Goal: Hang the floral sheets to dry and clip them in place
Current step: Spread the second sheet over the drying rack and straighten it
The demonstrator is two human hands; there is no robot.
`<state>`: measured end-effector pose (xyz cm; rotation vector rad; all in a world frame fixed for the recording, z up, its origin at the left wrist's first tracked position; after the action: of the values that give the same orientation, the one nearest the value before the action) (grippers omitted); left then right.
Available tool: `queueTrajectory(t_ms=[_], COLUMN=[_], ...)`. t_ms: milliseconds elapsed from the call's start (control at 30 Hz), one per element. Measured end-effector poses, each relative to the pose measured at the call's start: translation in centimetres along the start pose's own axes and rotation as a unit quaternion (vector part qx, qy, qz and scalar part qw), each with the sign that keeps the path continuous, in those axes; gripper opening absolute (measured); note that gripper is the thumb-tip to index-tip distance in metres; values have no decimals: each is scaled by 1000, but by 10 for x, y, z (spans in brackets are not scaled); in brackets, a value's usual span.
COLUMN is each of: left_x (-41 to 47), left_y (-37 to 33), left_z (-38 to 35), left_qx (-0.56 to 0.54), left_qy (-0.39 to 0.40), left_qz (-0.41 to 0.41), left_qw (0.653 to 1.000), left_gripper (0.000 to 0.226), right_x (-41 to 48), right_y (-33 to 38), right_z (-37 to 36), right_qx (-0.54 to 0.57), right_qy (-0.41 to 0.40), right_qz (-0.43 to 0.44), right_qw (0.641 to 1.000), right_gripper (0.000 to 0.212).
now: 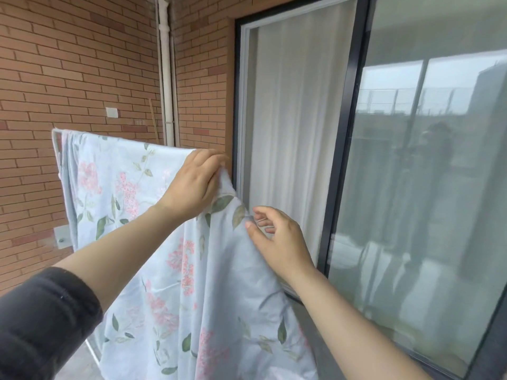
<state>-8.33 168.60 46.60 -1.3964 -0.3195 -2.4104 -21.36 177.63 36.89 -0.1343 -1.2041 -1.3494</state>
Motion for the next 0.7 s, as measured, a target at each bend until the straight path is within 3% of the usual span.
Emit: queueTrajectory(t_ms=[133, 300, 433, 700], left_x=[-4, -2, 7, 20], left_y=[45, 77, 99, 127], left_z=[10, 14, 8, -11], left_qx=[1, 16, 7, -43], left_qy=[20, 48, 57, 64], left_qz=[49, 45, 55, 57], left_qw=[999, 998, 997, 995], left_gripper=[36, 38, 34, 34], right_x=[35, 67, 94, 140], right_y=[25, 46, 49, 58], right_z=[-18, -27, -33, -53], right_qx=[2, 2, -25, -29], right_qy=[-19, -75, -93, -39], right_qz=[10, 19, 20, 39], right_qw=[1000, 997, 995, 998], right_gripper=[33, 21, 28, 15])
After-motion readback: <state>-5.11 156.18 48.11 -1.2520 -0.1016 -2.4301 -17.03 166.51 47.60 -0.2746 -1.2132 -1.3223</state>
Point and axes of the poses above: each hand's wrist, its own x-axis towards the middle knuckle, its own z-axis out of the back of the hand, y = z × x, the point moved 10 cm from there along x, towards the middle knuckle, and after that the axes turned 7 degrees about z, right-handed, at the moved point
